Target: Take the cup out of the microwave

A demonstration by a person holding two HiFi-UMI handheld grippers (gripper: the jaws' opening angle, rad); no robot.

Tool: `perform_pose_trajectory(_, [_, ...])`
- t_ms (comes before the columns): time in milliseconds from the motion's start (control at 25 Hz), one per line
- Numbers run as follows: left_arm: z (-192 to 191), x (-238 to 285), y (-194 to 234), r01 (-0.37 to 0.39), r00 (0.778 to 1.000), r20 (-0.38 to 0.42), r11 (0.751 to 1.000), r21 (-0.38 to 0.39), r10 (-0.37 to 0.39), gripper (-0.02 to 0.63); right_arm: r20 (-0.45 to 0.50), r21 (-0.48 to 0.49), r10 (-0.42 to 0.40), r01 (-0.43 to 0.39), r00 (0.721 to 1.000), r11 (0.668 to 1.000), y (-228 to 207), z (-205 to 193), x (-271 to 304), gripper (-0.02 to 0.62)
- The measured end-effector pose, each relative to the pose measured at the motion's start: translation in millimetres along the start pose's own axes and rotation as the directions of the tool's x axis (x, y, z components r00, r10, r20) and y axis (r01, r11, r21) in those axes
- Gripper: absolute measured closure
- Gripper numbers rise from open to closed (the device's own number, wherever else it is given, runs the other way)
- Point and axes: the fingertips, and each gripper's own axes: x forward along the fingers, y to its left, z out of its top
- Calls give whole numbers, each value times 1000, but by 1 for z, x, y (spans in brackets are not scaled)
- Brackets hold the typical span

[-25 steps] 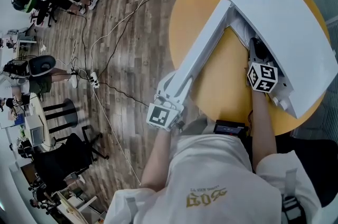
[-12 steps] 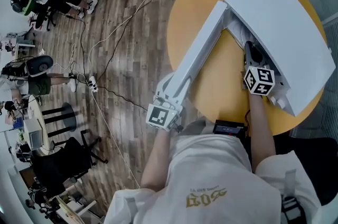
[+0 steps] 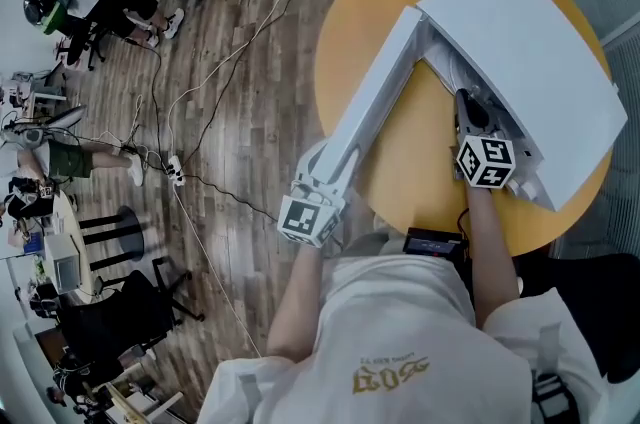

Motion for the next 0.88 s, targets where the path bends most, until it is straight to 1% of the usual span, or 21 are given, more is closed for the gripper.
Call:
perform_pose_trajectory(400, [1,-1,0,2,1000,11,1000,-8,-2,426,-9,-3,90,-90,996,996,24,-5,-21,574])
perform_pose_trajectory(640, [5,0,0,2,1000,17,1000,-20,-2,425,-22,-9,161,-161,987,987,43,-11,-31,574])
perform_pose_trajectory(760, [4,0,-1,-1,1000,23,1000,-27,2,425,-16,4,226,-226,974,974,55,-16,-39,573])
perform_pose_trajectory(880, [2,1,-2,1,1000,26,1000,-27,0,425,1,21,321,-321,947,947,69,-16,-47,574])
